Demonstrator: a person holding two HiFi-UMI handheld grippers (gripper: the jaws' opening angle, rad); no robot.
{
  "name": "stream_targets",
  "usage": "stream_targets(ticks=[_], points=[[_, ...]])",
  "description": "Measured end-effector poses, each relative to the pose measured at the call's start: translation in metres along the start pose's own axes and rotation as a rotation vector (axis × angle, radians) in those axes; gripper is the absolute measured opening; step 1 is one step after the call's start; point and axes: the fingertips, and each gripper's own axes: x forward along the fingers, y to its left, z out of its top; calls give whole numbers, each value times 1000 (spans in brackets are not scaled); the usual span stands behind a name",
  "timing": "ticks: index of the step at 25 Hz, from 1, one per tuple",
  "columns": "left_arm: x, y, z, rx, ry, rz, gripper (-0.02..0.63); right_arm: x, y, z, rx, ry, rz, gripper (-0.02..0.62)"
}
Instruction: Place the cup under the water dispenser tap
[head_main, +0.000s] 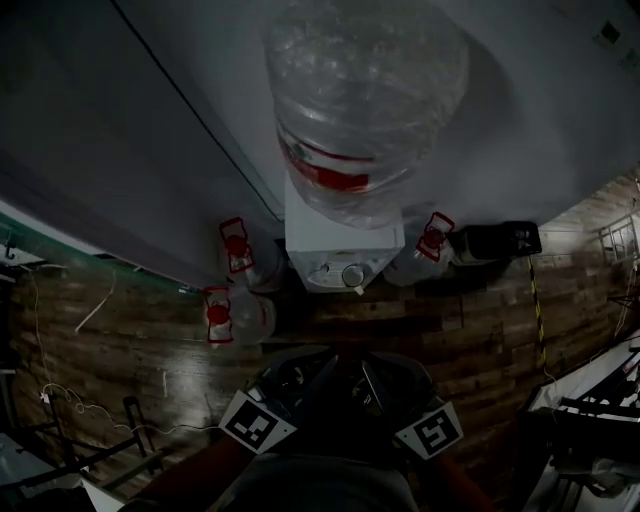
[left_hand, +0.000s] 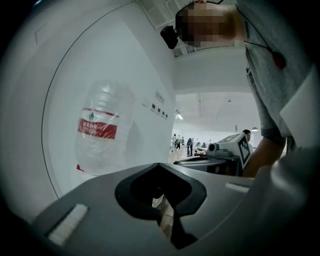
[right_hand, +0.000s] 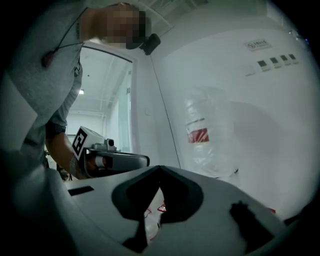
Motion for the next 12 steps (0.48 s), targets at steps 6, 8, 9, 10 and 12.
stream_targets(ticks=[6, 8, 9, 10, 12], points=[[-27, -25, 38, 44, -20, -28, 6, -10, 30, 42, 10, -1, 3, 14], [-32, -29, 43, 50, -24, -29, 6, -12, 35, 49, -6, 8, 5, 14], [-34, -30, 44, 52, -27, -30, 6, -12, 37, 52, -14, 14, 5, 14], [-36, -31, 46, 56, -31, -31, 6, -13, 38, 55, -19, 17, 3, 14], [-39, -31, 47, 64, -38, -35, 6, -14, 40, 62, -31, 13, -1, 14]])
